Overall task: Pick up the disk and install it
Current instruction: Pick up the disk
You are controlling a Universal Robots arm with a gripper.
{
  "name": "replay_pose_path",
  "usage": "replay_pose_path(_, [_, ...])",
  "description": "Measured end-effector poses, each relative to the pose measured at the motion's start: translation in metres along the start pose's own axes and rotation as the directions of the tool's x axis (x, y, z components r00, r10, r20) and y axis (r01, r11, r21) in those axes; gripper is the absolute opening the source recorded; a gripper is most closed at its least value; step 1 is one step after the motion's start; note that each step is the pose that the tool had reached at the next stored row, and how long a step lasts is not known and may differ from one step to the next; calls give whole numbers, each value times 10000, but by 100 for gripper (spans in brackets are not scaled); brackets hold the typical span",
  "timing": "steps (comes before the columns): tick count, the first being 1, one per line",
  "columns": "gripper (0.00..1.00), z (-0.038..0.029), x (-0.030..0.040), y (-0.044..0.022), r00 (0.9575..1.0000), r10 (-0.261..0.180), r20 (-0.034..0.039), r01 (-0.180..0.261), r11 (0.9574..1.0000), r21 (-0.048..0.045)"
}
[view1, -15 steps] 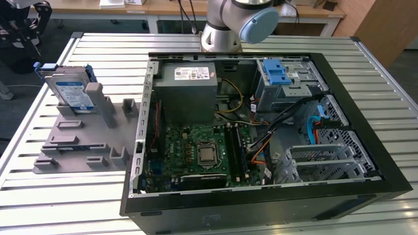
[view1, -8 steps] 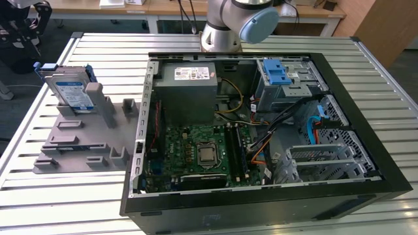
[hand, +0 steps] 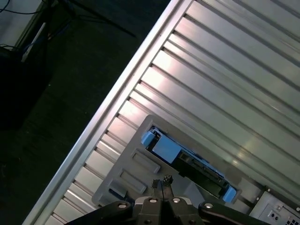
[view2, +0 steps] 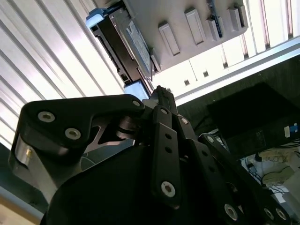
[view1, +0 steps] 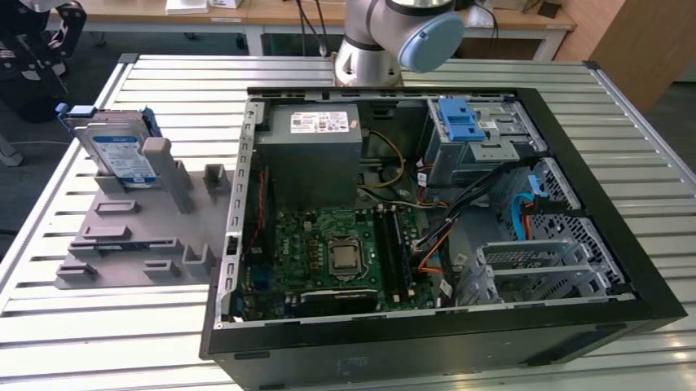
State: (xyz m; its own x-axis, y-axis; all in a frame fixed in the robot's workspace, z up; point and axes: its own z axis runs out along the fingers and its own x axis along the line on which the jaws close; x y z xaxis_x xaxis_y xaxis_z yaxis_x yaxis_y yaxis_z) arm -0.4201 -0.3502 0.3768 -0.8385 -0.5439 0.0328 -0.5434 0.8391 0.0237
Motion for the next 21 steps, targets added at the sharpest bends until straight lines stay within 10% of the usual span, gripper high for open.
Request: replay_pose_path(21, [11,1,0,0,9882,-1530,29,1530,9882,23])
